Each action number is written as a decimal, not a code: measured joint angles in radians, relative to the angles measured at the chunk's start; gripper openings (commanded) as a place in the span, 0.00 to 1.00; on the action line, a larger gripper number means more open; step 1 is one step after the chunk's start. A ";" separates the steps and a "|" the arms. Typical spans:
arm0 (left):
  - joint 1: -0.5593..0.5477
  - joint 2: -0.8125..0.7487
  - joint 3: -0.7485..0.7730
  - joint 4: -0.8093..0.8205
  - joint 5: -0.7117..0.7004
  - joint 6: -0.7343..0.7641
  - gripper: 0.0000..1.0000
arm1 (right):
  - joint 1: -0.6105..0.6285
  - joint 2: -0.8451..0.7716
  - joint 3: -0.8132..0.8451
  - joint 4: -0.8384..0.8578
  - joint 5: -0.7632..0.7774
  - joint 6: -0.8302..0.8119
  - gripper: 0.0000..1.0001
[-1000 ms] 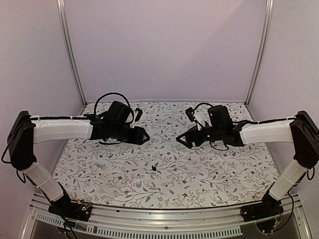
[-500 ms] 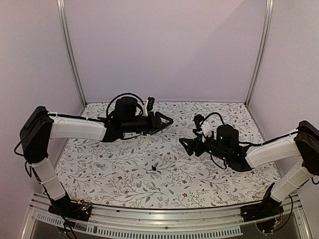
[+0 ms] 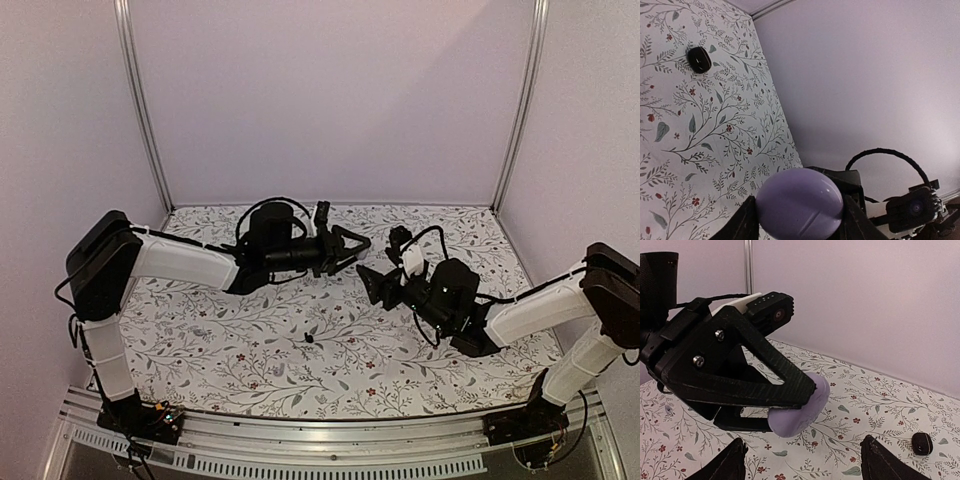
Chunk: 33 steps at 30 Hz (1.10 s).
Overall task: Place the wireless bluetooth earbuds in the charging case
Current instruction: Pass from the left arm to the right
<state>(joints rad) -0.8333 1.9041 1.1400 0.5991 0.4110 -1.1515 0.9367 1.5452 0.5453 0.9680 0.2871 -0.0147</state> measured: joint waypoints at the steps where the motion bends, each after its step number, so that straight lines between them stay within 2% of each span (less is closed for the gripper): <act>1: -0.001 0.000 0.002 0.006 0.000 -0.003 0.27 | 0.006 0.013 0.008 0.003 0.020 -0.007 0.74; 8: -0.019 0.003 0.004 0.040 -0.003 -0.032 0.27 | 0.064 0.084 0.051 0.068 0.179 -0.082 0.67; 16: -0.031 0.008 0.004 0.074 -0.008 -0.061 0.27 | 0.084 0.128 0.073 0.141 0.300 -0.138 0.47; 27: -0.039 0.022 0.004 0.108 -0.031 -0.088 0.27 | 0.091 0.175 0.101 0.193 0.348 -0.187 0.37; 33: -0.044 0.030 0.004 0.125 -0.047 -0.101 0.27 | 0.092 0.189 0.114 0.203 0.363 -0.207 0.20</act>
<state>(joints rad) -0.8772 1.9343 1.1439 0.7238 0.3641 -1.2530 1.0286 1.7340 0.6598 1.1713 0.6498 -0.2214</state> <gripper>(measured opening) 0.486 0.282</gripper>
